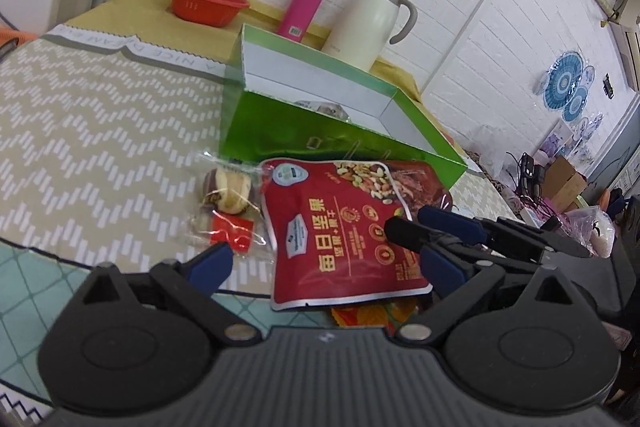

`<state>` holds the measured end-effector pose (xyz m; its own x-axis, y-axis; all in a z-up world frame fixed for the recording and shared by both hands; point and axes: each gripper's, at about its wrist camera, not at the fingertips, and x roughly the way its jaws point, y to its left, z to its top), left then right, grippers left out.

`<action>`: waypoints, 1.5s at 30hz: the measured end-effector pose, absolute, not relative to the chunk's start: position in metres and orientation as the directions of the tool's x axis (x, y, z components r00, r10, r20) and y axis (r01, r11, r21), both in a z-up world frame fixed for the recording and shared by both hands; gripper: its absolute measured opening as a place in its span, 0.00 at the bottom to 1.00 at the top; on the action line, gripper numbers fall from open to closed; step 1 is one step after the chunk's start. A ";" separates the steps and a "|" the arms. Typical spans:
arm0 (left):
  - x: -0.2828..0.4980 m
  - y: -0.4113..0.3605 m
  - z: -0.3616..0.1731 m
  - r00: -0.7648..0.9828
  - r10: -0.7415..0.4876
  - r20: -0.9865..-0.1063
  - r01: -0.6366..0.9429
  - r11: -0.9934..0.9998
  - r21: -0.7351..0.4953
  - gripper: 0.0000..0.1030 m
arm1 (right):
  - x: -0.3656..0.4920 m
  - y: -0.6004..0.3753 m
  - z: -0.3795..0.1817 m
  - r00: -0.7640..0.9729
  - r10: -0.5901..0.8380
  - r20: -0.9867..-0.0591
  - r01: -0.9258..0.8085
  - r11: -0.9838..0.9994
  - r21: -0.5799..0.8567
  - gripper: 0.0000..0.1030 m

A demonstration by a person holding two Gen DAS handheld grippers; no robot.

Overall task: Organize snacks
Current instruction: 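Lower the left gripper onto the red nut pouch and grasp it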

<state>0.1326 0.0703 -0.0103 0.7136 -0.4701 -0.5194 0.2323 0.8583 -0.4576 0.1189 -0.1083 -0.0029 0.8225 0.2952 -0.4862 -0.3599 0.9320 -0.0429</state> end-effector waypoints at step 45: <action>0.137 0.071 -0.027 0.651 -0.524 -0.550 0.243 0.830 -0.502 0.46 | 0.105 -0.122 -0.015 0.728 0.409 -0.550 -0.455 0.889 0.058 1.00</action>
<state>0.1368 0.0706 -0.0272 0.6506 -0.5235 -0.5502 0.2429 0.8298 -0.5024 0.1053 -0.1224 -0.0152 0.7285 0.4086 -0.5499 -0.4545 0.8888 0.0584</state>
